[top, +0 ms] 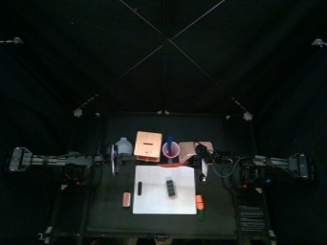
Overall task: Place sushi on board then cut the sushi with the knife then place the pieces on the plate
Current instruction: Grasp knife edge with left hand
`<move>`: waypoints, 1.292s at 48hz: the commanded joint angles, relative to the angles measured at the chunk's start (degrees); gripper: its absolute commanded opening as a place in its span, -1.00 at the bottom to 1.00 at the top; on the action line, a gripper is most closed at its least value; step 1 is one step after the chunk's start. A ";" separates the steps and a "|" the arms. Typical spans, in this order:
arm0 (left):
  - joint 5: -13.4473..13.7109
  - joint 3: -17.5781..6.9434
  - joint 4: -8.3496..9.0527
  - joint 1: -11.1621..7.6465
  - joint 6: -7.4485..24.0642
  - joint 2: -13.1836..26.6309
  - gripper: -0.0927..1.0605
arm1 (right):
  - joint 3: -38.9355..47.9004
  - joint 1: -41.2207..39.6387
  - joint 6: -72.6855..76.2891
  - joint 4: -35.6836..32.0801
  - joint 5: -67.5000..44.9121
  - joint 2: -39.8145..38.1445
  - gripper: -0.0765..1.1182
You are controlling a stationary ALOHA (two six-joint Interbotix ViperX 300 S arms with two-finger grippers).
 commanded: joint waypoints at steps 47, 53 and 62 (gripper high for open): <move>7.56 -13.27 5.98 -3.96 0.18 22.32 0.68 | 8.88 13.36 0.00 -0.09 -23.64 8.00 -0.37; 11.87 -15.91 5.98 -4.48 0.18 25.05 0.68 | 8.61 13.80 0.09 0.09 -24.17 8.35 -0.37; 17.31 -19.34 5.98 -5.01 0.09 29.00 0.68 | 8.53 14.24 0.00 0.88 -24.96 8.44 -0.37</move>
